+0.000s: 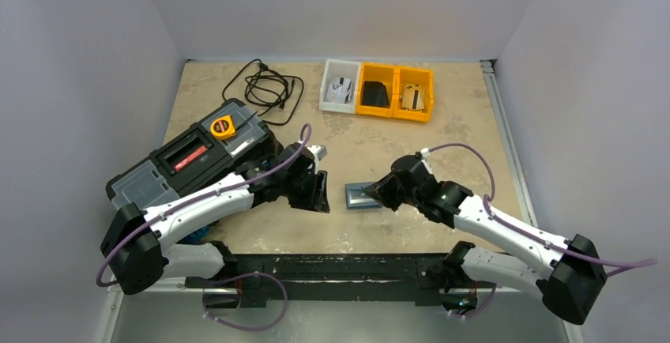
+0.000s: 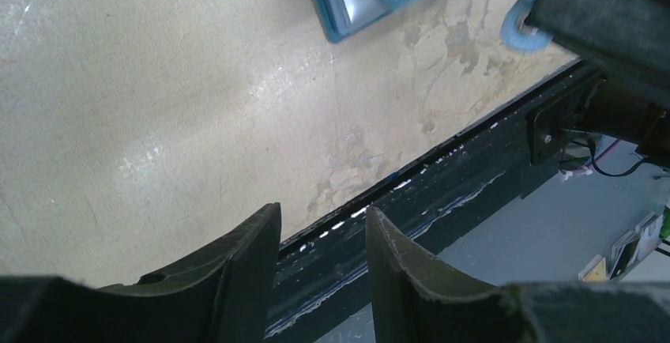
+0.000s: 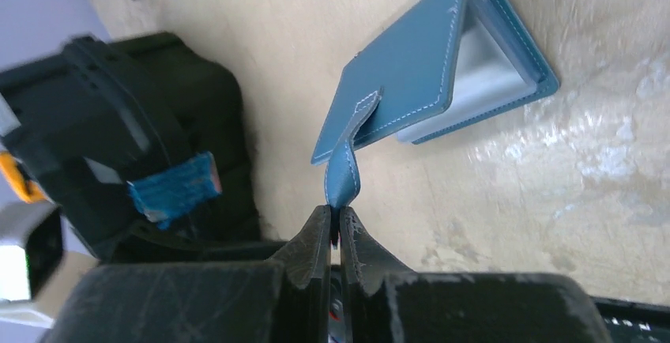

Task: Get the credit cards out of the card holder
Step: Open the card holder at the center of the board.

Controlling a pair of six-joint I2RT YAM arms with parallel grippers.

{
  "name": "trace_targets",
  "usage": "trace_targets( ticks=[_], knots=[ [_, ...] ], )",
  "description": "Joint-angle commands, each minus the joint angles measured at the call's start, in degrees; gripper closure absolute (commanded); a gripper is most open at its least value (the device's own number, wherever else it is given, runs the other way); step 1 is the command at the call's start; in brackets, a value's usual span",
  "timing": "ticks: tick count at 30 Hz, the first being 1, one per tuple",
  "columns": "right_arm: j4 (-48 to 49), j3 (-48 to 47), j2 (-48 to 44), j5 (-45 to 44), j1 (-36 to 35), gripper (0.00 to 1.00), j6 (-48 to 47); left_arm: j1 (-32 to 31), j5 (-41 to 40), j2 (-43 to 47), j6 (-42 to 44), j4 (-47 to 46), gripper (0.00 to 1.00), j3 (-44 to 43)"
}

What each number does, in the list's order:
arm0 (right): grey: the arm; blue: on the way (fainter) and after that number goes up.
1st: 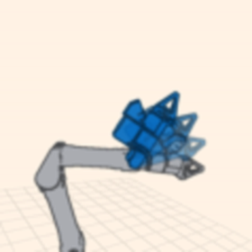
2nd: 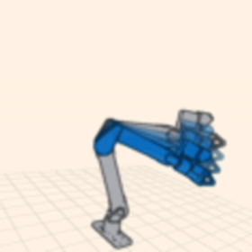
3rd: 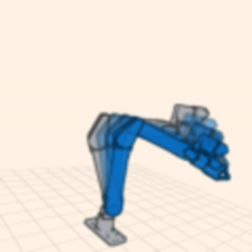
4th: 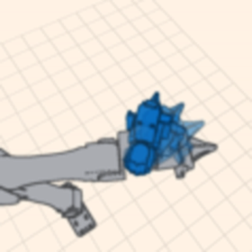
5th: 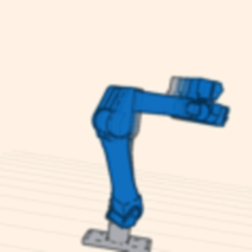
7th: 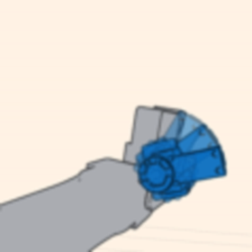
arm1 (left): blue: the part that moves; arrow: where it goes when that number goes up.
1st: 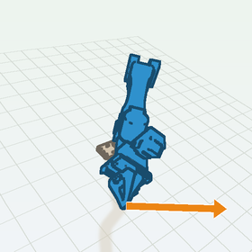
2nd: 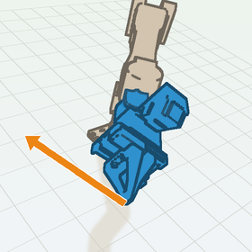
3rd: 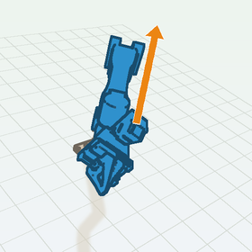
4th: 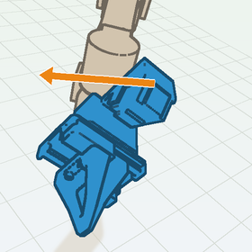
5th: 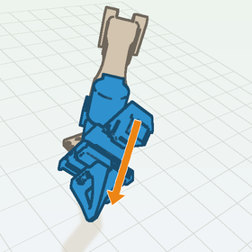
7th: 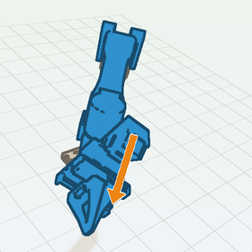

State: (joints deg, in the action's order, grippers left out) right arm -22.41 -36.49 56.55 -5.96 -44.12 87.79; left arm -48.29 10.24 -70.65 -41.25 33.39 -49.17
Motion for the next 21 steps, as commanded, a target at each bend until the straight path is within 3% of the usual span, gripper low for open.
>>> trace_targets(
  ticks=[1,6,12,21],
  knots=[
    [-1.9,-1.8,1.5,-4.6,-5.8,1.0,3.0,-0.1,-1.1,-1.3,-0.6,-1.7,0.59,-2.3],
    [-5.8,-3.6,3.5,-10.8,-5.1,1.0,0.2,-0.2,0.2,-2.6,-0.5,-2.7,0.65,-2.4],
    [-6.3,-7.3,10.4,-11.8,5.6,1.0,-13.4,-0.6,0.6,-4.1,0.3,-3.1,0.68,-3.2],
    [-3.0,-8.2,20.3,-14.5,14.3,1.0,-21.5,-1.8,0.5,-4.1,-0.2,-2.7,0.67,-3.2]
  ],
)
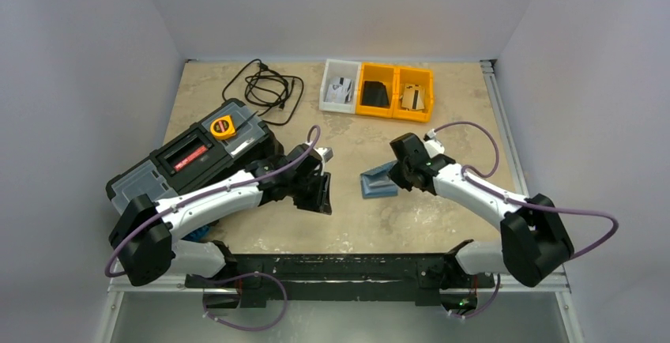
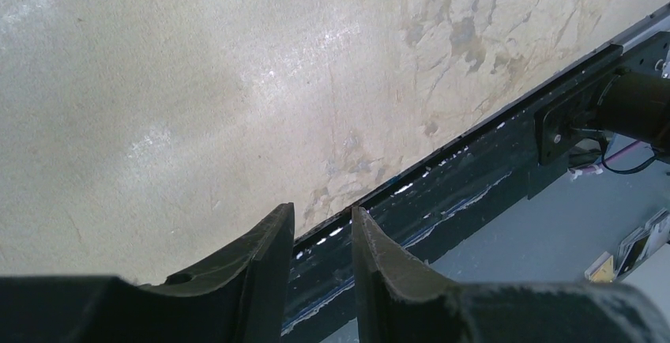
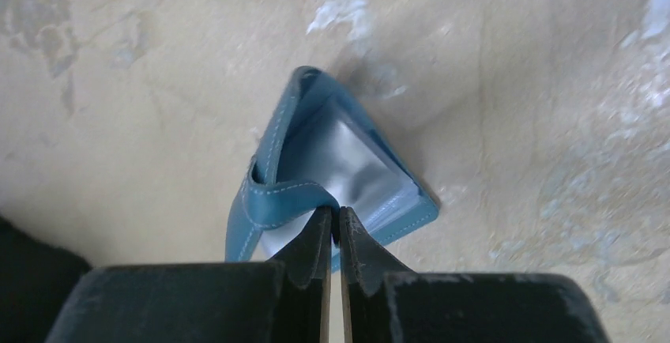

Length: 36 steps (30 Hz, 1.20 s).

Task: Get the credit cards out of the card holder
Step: Open the card holder at the center of the board.

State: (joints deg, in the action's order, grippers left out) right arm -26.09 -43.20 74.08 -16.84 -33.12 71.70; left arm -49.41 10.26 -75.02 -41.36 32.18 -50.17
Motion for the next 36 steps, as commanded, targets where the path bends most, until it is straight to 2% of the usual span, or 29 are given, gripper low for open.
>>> trace_targets(
  ticks=[1,5,10,16,21,27,36],
  knots=[
    [0.9,-1.2,3.4,-4.3,4.1,1.0,-6.0,-0.7,0.5,0.3,-0.1,-1.5,0.68,-2.2],
    [0.9,-1.5,4.7,-5.1,6.2,1.0,-8.4,-0.9,0.3,0.3,-0.1,-1.3,0.67,-2.4],
    [0.3,-3.3,4.2,-3.0,4.8,1.0,-12.2,-1.3,0.5,-1.0,0.2,-1.9,0.63,-3.6],
    [-6.3,-10.0,3.3,-4.0,-6.4,1.0,-15.1,-1.4,-2.3,-1.2,-1.6,-1.2,0.6,-4.6],
    [-10.2,-12.6,2.2,-1.8,-12.6,1.0,-17.6,-1.4,-7.0,-0.6,-4.8,0.7,0.58,-4.1],
    [-11.2,-13.9,-0.7,3.2,-15.7,1.0,-19.5,-1.7,-3.8,0.7,-4.4,-6.5,0.56,0.1],
    [-11.1,-16.3,-0.1,6.6,-16.3,1.0,-21.9,-3.2,-6.6,2.6,3.3,-17.0,0.48,3.5]
  ],
)
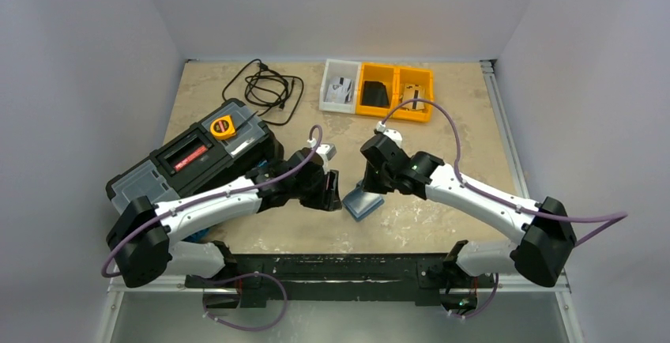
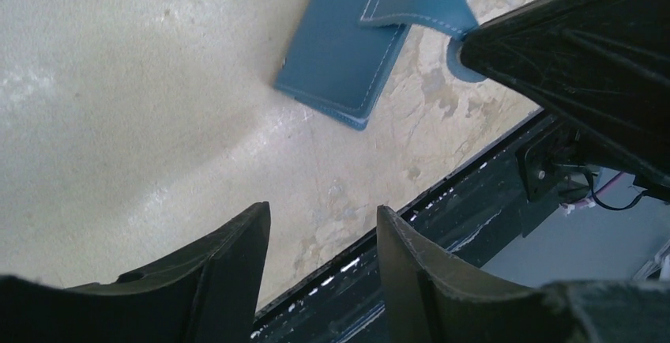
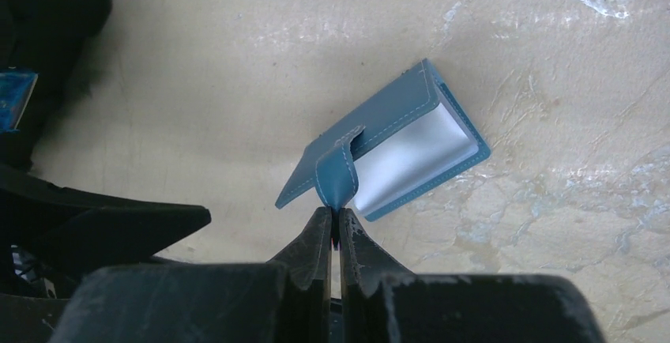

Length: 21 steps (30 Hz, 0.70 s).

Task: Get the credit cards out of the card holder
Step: Open the card holder at the center of the board.

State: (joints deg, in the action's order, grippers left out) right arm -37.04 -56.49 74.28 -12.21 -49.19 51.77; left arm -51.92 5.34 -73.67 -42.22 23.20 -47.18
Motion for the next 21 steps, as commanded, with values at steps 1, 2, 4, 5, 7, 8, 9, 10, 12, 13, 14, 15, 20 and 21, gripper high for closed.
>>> trace_targets(
  ticks=[1,2,4,5,7,8,9,10,12,13,14,15,20,21],
  knots=[
    [0.1,-3.2,-0.1,2.5,-0.2,1.0,-2.1,-0.8,-2.4,0.9,4.6,-9.0,0.47,0.7],
    [0.3,-3.4,0.0,3.0,-0.2,1.0,-2.2,-1.0,-3.2,0.4,4.8,-9.8,0.46,0.6],
    [0.5,-3.8,0.1,3.5,-0.2,1.0,-2.4,-1.1,-4.0,-1.2,5.2,-11.5,0.46,0.3],
    [0.6,-3.9,0.1,3.9,-0.2,1.0,-2.6,-1.1,-4.0,-2.1,5.4,-12.6,0.45,0.1],
    [0.6,-4.3,0.4,4.3,-0.2,1.0,-2.8,-1.2,-3.8,-4.0,5.5,-15.0,0.46,-0.3],
    [0.6,-4.4,0.5,4.4,-0.2,1.0,-2.9,-1.3,-3.5,-5.0,5.5,-16.1,0.46,-0.4],
    [0.6,-4.5,0.8,4.5,-0.2,1.0,-3.0,-1.5,-3.4,-6.0,5.5,-16.6,0.46,-1.0],
    [0.8,-4.5,0.8,4.6,-0.2,1.0,-3.0,-1.6,-3.7,-7.0,5.5,-16.6,0.47,-1.4],
    [0.9,-4.5,1.0,4.7,-0.2,1.0,-3.0,-1.7,-4.8,-8.5,5.2,-16.4,0.49,-2.3],
    [1.1,-4.5,1.1,4.9,-0.2,1.0,-3.0,-1.7,-5.1,-9.0,4.9,-16.5,0.5,-2.4],
    [1.2,-4.4,1.1,5.0,-0.2,1.0,-3.0,-1.7,-6.3,-9.4,4.6,-16.8,0.52,-2.4],
    [1.3,-4.4,1.2,5.1,-0.2,1.0,-3.0,-1.7,-7.1,-9.6,4.5,-17.2,0.53,-2.4],
    [2.0,-3.1,1.5,5.3,-0.2,1.0,-2.9,-1.7,-8.3,-10.4,2.8,-19.4,0.65,-2.2],
    [2.2,-2.9,1.6,5.5,-0.2,1.0,-2.9,-1.7,-8.3,-10.7,2.6,-19.7,0.67,-2.3]
  ],
)
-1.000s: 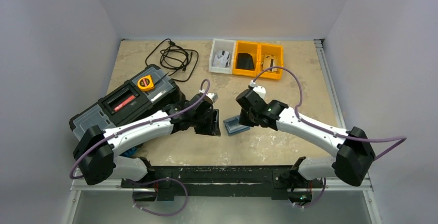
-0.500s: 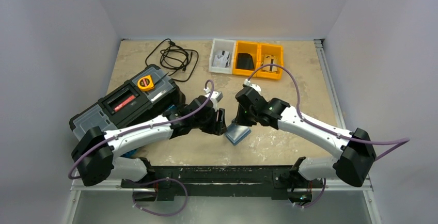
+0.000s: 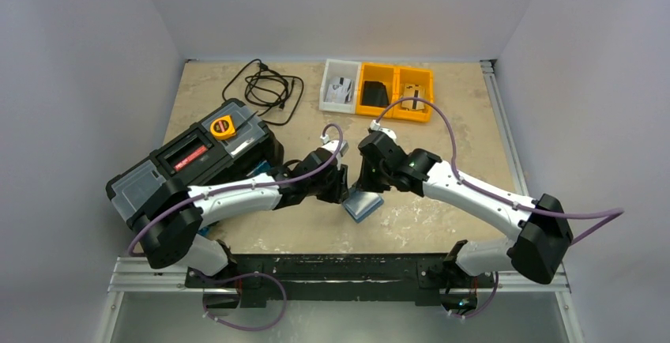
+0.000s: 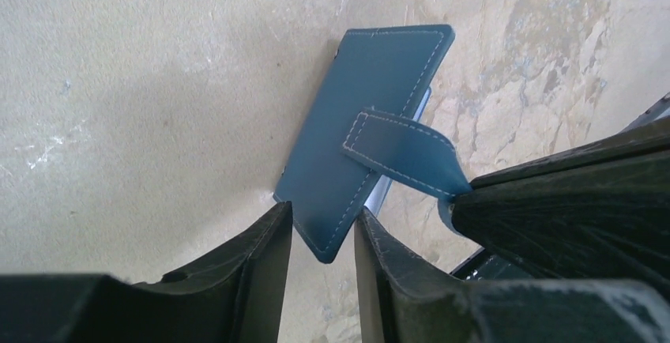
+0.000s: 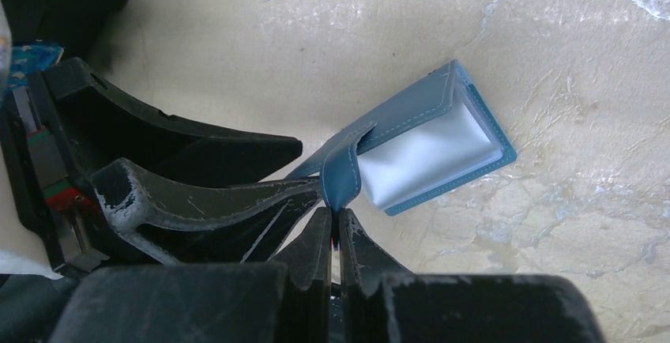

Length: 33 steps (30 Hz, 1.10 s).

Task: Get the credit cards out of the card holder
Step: Open the card holder at the center of the board.

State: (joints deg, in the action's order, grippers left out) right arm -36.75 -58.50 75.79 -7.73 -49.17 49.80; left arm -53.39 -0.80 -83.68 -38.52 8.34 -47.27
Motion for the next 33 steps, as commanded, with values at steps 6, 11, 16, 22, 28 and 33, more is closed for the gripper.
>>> trace_targets(
  ticks=[6,11,16,22,28,33],
  knots=[
    [3.8,-0.8,1.5,3.0,-0.2,1.0,-0.5,-0.2,-1.2,-3.6,-3.7,-7.0,0.87,-2.2],
    [4.0,-0.7,0.6,1.0,0.3,0.51,0.1,-0.3,-2.9,-2.1,-10.9,-4.9,1.0,-0.6],
    [6.1,3.1,-3.8,1.0,3.2,0.28,0.9,-1.3,-8.1,1.2,-21.7,5.8,1.0,0.7],
    [13.5,12.3,-7.3,4.8,4.3,0.34,4.2,-4.4,-10.0,4.1,-34.1,9.2,1.0,7.3],
    [17.6,17.0,-6.3,5.3,4.3,0.42,6.0,-8.3,-13.3,4.1,-42.9,15.5,1.0,8.1],
    [18.2,19.6,-7.5,6.1,4.3,0.45,6.2,-9.5,-12.1,1.1,-45.6,13.9,1.0,7.1]
  ],
)
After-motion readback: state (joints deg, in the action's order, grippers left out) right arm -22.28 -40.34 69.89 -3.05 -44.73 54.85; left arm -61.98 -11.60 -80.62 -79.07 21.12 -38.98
